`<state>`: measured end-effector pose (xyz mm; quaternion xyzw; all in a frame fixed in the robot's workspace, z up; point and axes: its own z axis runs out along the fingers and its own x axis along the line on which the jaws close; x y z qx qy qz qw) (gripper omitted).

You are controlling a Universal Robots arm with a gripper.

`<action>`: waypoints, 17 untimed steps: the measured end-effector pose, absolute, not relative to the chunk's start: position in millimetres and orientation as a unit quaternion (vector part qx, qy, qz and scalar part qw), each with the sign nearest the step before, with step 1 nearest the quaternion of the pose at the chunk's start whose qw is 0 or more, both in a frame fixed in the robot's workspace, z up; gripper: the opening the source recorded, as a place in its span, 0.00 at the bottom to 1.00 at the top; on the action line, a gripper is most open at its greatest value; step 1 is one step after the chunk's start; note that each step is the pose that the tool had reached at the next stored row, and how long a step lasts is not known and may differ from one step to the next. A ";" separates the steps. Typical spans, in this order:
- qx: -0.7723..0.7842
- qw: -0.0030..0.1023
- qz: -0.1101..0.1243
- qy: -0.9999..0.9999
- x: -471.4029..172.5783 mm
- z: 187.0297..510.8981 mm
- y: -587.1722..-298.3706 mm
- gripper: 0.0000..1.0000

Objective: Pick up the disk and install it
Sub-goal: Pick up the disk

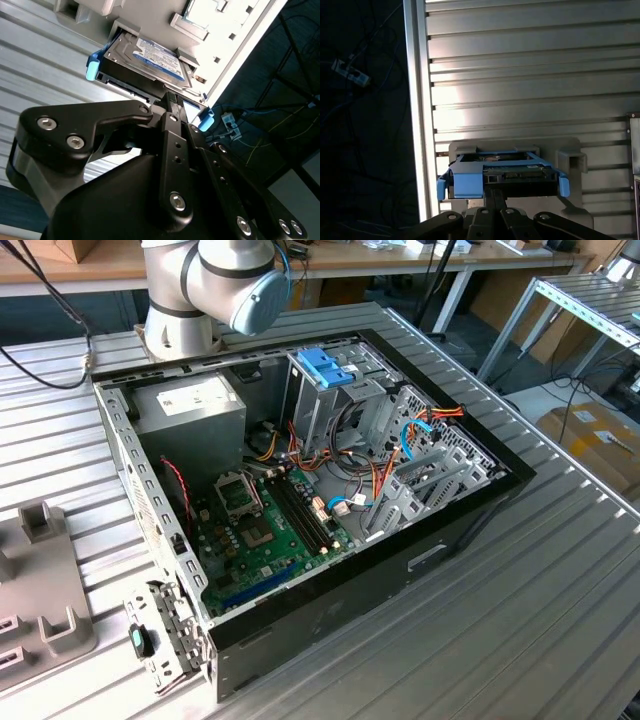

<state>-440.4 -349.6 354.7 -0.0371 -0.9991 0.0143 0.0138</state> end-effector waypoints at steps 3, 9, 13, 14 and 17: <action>-0.037 0.014 0.014 -0.999 -440.5 354.7 -349.6 0.11; -0.026 0.014 0.014 -0.999 -440.4 354.7 -349.7 0.11; -0.012 0.013 0.015 -1.000 -440.5 354.7 -349.6 0.11; -0.007 0.013 0.015 -1.000 -440.5 354.7 -349.7 0.11; 0.006 0.013 0.015 -1.000 -440.5 354.7 -349.7 0.11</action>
